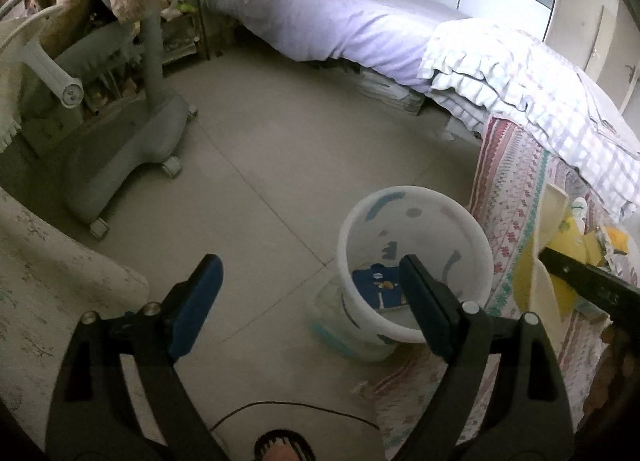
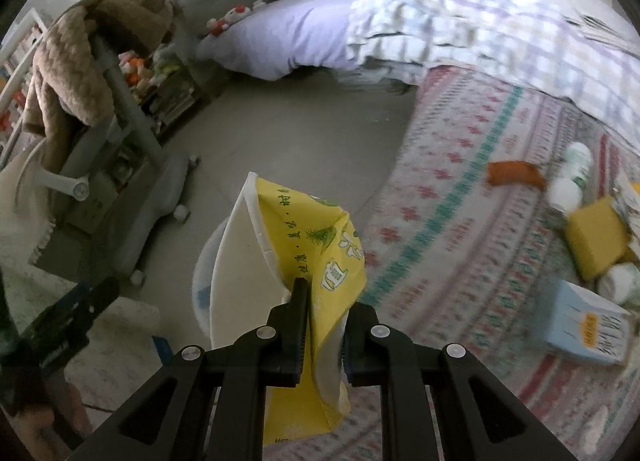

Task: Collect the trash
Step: 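Carry both items over the white bin and open both tools to drop them, then move both tools back over the trash pile on the bed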

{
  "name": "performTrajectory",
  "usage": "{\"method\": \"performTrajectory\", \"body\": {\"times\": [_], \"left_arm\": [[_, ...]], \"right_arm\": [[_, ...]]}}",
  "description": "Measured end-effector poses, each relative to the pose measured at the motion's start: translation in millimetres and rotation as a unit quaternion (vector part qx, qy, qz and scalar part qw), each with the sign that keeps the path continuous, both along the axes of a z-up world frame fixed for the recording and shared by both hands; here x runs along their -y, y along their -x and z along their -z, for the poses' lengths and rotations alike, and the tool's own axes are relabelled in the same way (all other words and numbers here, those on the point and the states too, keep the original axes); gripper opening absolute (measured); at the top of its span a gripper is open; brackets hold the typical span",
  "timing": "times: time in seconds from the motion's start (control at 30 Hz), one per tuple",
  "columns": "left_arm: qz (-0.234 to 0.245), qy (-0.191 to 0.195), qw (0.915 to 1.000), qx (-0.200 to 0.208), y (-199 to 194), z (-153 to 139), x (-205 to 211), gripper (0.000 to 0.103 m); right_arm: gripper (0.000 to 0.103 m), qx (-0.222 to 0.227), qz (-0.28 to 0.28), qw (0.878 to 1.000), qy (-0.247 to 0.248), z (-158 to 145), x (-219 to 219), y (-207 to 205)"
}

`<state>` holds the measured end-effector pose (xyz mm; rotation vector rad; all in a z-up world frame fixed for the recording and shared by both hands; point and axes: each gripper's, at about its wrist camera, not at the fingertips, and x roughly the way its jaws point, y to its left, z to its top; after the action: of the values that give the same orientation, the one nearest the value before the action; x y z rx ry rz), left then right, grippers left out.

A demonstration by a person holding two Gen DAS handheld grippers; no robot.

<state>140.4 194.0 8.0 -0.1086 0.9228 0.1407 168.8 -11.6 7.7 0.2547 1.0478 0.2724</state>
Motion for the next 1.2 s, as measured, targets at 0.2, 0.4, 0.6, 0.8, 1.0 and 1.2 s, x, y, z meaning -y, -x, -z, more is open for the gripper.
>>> {"method": "performTrajectory", "body": {"times": [0.2, 0.4, 0.6, 0.8, 1.0, 1.2], "left_arm": [[-0.009, 0.014, 0.9999, -0.005, 0, 1, -9, 0.089], [-0.005, 0.018, 0.9998, -0.008, 0, 1, -5, 0.089], [0.005, 0.011, 0.9999, -0.012, 1, 2, 6, 0.089], [0.023, 0.017, 0.9995, -0.014, 9, 1, 27, 0.099], [0.050, -0.004, 0.9986, -0.017, 19, -3, 61, 0.102], [0.105, -0.041, 0.9931, -0.030, 31, -20, 109, 0.102]], "right_arm": [[0.020, -0.010, 0.005, 1.000, -0.017, 6, -14, -18], [0.071, 0.009, 0.030, 0.999, -0.031, -2, 3, -14], [0.071, 0.008, 0.044, 0.999, -0.010, -4, 32, 3], [0.071, 0.010, 0.057, 0.998, 0.030, -8, 70, 33], [0.077, 0.020, 0.066, 0.995, 0.074, -18, 123, 67], [0.081, 0.034, 0.104, 0.990, 0.087, -27, 176, 93]]}}
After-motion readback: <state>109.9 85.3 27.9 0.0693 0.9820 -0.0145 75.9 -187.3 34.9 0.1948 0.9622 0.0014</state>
